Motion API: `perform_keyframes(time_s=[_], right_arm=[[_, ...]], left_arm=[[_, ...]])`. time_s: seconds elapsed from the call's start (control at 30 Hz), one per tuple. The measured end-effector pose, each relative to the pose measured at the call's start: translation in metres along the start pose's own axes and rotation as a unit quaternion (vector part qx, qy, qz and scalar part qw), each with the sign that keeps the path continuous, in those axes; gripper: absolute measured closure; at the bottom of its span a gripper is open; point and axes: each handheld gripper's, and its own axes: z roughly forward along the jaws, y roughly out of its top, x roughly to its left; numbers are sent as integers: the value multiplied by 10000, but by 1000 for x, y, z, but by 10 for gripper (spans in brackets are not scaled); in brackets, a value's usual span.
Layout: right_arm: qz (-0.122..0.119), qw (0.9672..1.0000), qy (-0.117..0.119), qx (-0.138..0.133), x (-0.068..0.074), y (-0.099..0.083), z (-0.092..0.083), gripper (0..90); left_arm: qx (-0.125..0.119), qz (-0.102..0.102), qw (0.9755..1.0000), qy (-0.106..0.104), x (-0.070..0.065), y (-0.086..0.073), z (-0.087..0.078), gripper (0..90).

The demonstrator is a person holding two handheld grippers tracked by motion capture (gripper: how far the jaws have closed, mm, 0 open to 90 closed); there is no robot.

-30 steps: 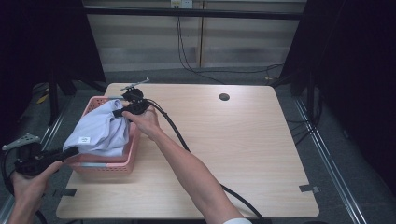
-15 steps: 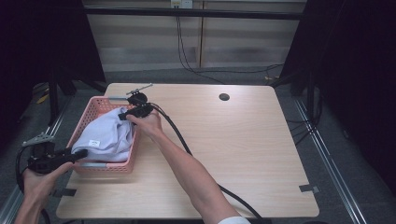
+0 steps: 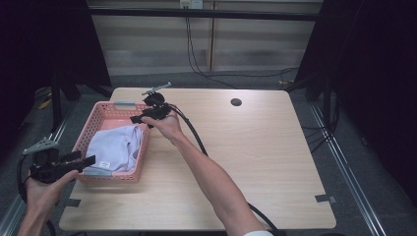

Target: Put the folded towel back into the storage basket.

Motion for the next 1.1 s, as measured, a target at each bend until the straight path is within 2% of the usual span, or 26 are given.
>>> perform_keyframes(time_s=[0.03, 0.17, 0.33, 0.37, 0.4, 0.43, 0.6, 0.67, 0.8, 0.9, 1.1], right_arm=[[-14, 10000, 38, -17, 0, -1, -4, 366], [-133, 9997, 132, -143, -4, -6, -29, 367], [-225, 9993, 157, -258, -11, -15, -61, 374], [-226, 9992, 163, -291, -12, -17, -66, 375], [-226, 9992, 163, -291, -12, -17, -66, 375], [-238, 9990, 147, -335, -15, -23, -80, 379], [-292, 9985, 107, -442, -19, -38, -110, 400], [-316, 9983, 78, -475, -20, -44, -123, 414], [-397, 9976, 17, -567, -23, -58, -148, 443], [-396, 9976, -65, -563, -27, -70, -166, 445], [-324, 9977, -242, -553, -36, -97, -208, 456]], left_arm=[[-37, -22, 10000, 20, -2, 0, 2, 326], [-4, 127, 9999, 30, -17, 3, 11, 337], [-28, 208, 9998, -72, -36, 8, 21, 306], [-30, 236, 9997, -89, -45, 11, 25, 301], [-30, 236, 9997, -89, -45, 11, 25, 293], [-69, 230, 9997, -107, -49, 12, 27, 293], [-78, 350, 9991, -233, -74, 18, 40, 305], [-7, 468, 9985, -301, -83, 20, 45, 314], [-7, 545, 9980, -314, -99, 22, 53, 335], [-46, 600, 9965, -576, -109, 21, 61, 317], [104, 740, 9953, -610, -129, 21, 76, 308]])
